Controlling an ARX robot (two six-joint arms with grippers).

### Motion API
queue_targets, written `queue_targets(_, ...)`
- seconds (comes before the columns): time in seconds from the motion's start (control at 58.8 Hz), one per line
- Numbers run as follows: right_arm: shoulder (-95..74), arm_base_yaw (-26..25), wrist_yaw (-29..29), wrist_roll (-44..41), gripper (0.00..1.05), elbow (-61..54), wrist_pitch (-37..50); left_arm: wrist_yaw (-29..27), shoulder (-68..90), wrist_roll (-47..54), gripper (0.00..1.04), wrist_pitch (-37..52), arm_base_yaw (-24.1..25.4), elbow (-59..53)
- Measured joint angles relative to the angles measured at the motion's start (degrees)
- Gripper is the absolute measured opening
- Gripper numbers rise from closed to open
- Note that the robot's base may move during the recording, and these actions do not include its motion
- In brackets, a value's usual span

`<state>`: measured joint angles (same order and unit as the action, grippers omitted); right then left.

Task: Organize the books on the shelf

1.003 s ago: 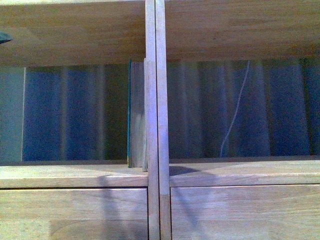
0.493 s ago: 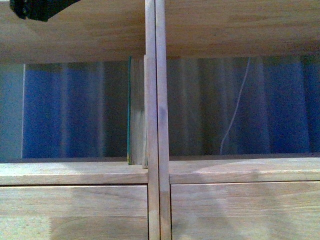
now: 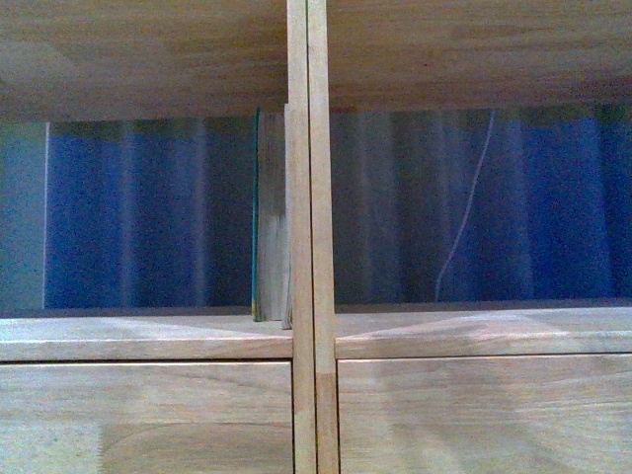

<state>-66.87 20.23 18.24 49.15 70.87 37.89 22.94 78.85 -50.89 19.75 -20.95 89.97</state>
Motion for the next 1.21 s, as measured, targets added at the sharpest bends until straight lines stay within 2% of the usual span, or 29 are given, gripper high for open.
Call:
queue_targets(0.408,1.57,4.11,2.10,2.54,0.07,-3.19,0.66,-3.08,4.63,-9.05,0.97,7.06,-1.40,2.62)
queue_targets(0.629,2.36,4.28,2.60,4.13,0.07,-3.85,0.63,-3.96,4.68,-9.27,0.65,9.92,-5.05,1.84)
queue_targets(0.986,3.39,4.31,2.99,5.46,0.07,-5.97,0.63,-3.89,3.78,-11.65,0.18,15.06,-5.79,-2.16)
queue_targets(1.071,3.48,4.28,3.45,5.35,0.08,-6.12,0.63,-3.98,2.86,-12.15,0.17,16.00,-5.57,-3.58)
queue_targets(1.207,3.78,3.85,4.13,4.79,0.28,-6.95,0.83,-3.67,0.92,-12.41,0.17,16.90,-4.39,-6.21)
